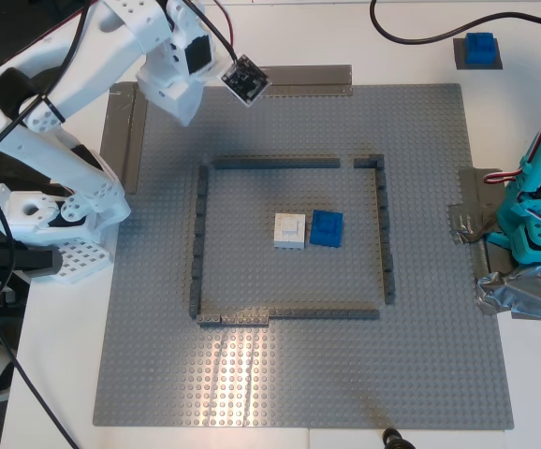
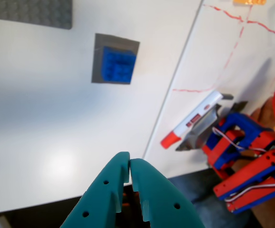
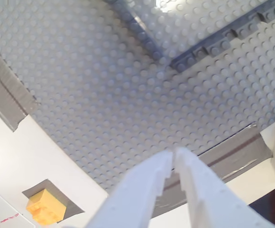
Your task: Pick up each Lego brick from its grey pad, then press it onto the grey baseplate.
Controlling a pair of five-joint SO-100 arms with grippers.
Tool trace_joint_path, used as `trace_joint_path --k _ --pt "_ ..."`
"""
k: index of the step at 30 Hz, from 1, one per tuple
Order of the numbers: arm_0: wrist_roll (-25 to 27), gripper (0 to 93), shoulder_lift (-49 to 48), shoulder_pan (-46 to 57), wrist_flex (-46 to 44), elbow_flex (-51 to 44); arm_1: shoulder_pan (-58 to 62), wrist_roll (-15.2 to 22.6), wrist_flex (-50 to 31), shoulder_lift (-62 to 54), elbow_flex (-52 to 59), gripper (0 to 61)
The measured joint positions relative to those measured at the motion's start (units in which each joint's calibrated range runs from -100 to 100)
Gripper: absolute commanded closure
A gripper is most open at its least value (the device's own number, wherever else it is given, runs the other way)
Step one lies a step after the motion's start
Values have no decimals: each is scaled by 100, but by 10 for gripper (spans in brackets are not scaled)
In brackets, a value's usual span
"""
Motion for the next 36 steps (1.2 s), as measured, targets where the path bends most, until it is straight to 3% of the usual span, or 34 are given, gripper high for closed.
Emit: trace_joint_path --k 13,28,36 --pt "0 927 0 0 0 -10 -918 -200 -322 820 -1199 612" --pt "0 927 0 89 0 -10 -2473 83 -805 2047 -2756 612" --pt "0 927 0 126 0 -20 -3073 -59 -1384 2530 -2834 612"
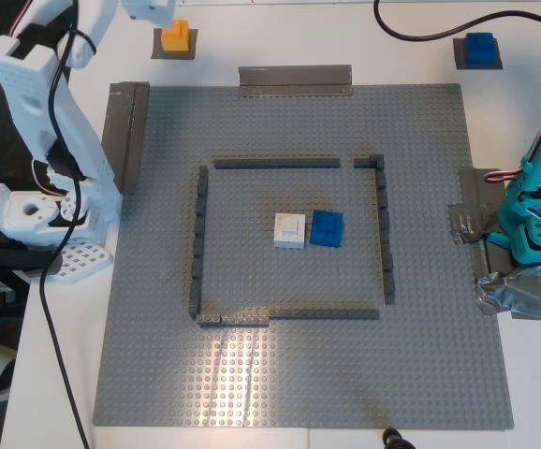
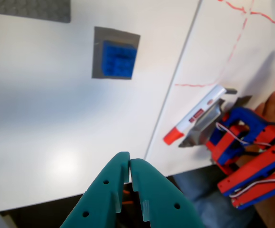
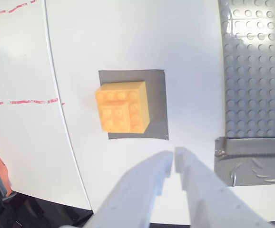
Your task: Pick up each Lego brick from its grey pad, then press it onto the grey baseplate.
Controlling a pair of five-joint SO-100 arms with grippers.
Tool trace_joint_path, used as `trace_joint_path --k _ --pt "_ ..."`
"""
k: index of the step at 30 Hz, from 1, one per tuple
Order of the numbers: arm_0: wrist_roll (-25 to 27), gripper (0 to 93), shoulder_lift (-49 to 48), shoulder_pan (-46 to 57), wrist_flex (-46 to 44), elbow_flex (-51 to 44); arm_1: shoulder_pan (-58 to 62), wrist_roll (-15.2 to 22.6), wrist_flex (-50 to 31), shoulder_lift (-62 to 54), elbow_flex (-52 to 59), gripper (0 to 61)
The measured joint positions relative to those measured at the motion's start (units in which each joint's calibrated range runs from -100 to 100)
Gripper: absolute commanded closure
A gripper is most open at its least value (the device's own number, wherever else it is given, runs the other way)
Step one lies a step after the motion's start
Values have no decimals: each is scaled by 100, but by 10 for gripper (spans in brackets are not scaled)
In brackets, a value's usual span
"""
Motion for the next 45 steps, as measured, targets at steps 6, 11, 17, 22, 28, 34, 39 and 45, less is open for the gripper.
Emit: trace_joint_path --k 6,11,17,22,28,34,39,45 --pt "10 927 8 126 -583 -59 -327 5 -636 147 0 612" --pt "-188 927 533 81 -1452 283 -345 44 -941 371 0 612" --pt "-193 927 1293 96 -1774 400 -427 161 -837 864 0 415" --pt "-193 916 1361 74 -1826 400 -391 235 -805 1131 -87 367" --pt "-52 808 1513 52 -1626 439 -382 303 -990 1356 -329 369" --pt "-78 728 1530 52 -1470 439 -382 303 -1126 1623 -629 369" --pt "-52 685 1530 52 -1470 449 -382 303 -1199 1857 -716 376" --pt "-47 691 1555 52 -1470 956 -364 303 -1287 2003 -716 383"
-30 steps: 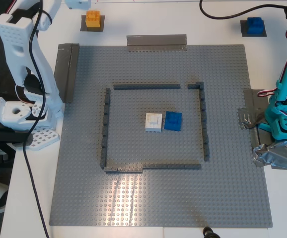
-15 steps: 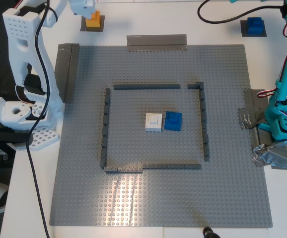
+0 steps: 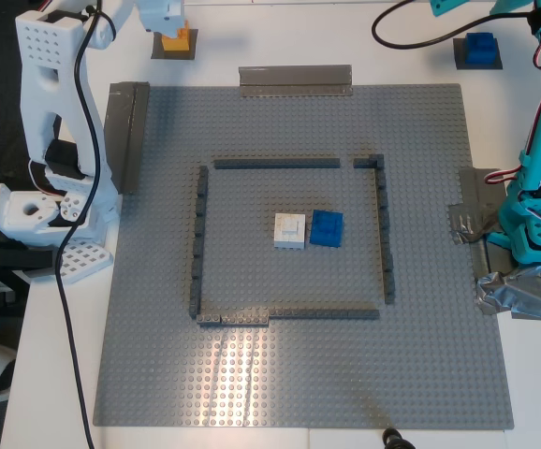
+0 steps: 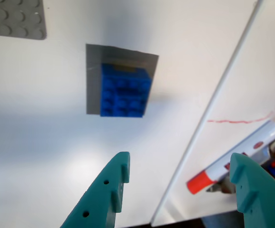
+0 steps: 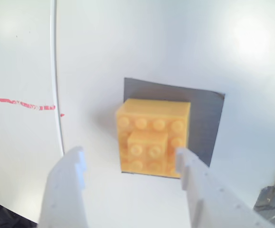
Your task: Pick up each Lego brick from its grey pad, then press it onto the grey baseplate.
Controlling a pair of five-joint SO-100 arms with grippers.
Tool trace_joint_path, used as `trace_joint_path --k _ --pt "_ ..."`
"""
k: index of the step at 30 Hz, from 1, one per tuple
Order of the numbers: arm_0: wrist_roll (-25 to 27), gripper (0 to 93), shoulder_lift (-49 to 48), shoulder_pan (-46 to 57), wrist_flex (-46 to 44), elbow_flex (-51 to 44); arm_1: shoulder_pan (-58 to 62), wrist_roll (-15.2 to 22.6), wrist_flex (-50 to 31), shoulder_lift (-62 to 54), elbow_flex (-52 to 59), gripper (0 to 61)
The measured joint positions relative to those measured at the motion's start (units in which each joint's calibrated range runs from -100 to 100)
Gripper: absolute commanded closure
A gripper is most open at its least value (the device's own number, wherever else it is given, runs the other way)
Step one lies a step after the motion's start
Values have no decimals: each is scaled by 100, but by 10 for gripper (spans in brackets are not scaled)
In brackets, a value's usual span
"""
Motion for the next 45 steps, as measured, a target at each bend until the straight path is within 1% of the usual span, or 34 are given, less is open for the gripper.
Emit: trace_joint_path --k 4,7,9,14,17,19,24,32,40,44,45 --pt "16 691 0 0 -9 332 18 0 -8 17 0 404" --pt "5 691 0 0 -9 361 18 0 -8 17 0 455" --pt "5 691 0 7 -87 400 18 0 -8 17 0 474" --pt "42 715 0 30 -478 663 18 142 -8 17 0 533" --pt "42 715 0 30 -539 741 9 235 -16 17 -10 562" --pt "42 712 0 30 -548 761 27 283 -8 17 -39 610" --pt "37 708 8 30 -609 1073 64 288 -8 17 -39 610" --pt "37 708 186 30 -704 1112 64 205 0 -95 -39 611" --pt "42 716 440 118 -1104 1112 64 83 298 -1010 29 611" --pt "42 720 465 118 -1148 1112 118 -20 362 -1718 542 611" --pt "42 738 473 118 -1148 1112 164 -44 370 -1917 725 611"
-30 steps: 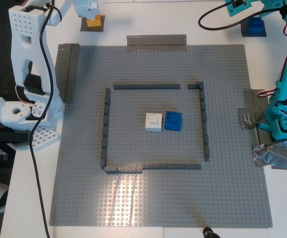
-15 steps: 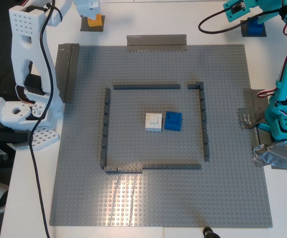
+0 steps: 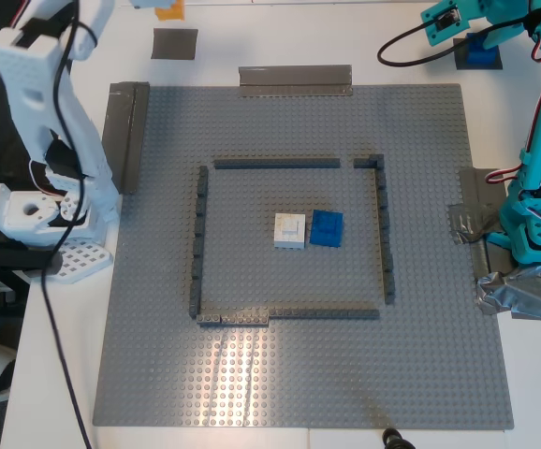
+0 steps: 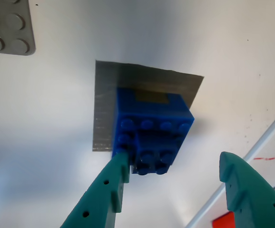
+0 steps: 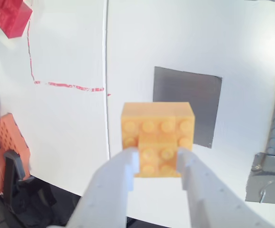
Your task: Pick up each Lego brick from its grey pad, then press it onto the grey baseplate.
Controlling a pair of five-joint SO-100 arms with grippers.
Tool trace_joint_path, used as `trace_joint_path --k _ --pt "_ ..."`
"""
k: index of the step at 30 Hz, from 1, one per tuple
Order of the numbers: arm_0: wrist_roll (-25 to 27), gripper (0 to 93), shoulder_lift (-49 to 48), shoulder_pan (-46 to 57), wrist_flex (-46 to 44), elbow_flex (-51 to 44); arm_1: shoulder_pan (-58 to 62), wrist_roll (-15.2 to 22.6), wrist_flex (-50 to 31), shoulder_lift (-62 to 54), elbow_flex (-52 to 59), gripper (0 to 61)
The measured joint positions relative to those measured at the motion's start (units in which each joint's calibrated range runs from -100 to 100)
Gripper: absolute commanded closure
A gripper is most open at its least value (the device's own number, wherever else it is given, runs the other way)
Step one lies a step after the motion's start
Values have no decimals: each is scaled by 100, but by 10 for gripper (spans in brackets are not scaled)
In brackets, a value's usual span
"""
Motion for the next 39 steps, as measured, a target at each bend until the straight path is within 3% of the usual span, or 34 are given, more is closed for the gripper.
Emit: trace_joint_path --k 10,15,24,29,35,39 --pt "-52 870 8 0 0 0 773 -205 716 -2211 1963 612" --pt "-89 927 0 0 0 0 1482 -410 1279 -3126 2418 612" --pt "-99 927 0 -7 9 -10 3055 -728 2180 -4188 3037 612" --pt "-84 927 -186 -44 826 -293 4091 -782 2454 -4629 3520 612" --pt "-84 927 -1124 -429 2191 -878 5291 -743 2558 -4879 3781 612" --pt "-73 927 -1716 -784 2591 -946 6045 -689 2357 -4948 4130 612"
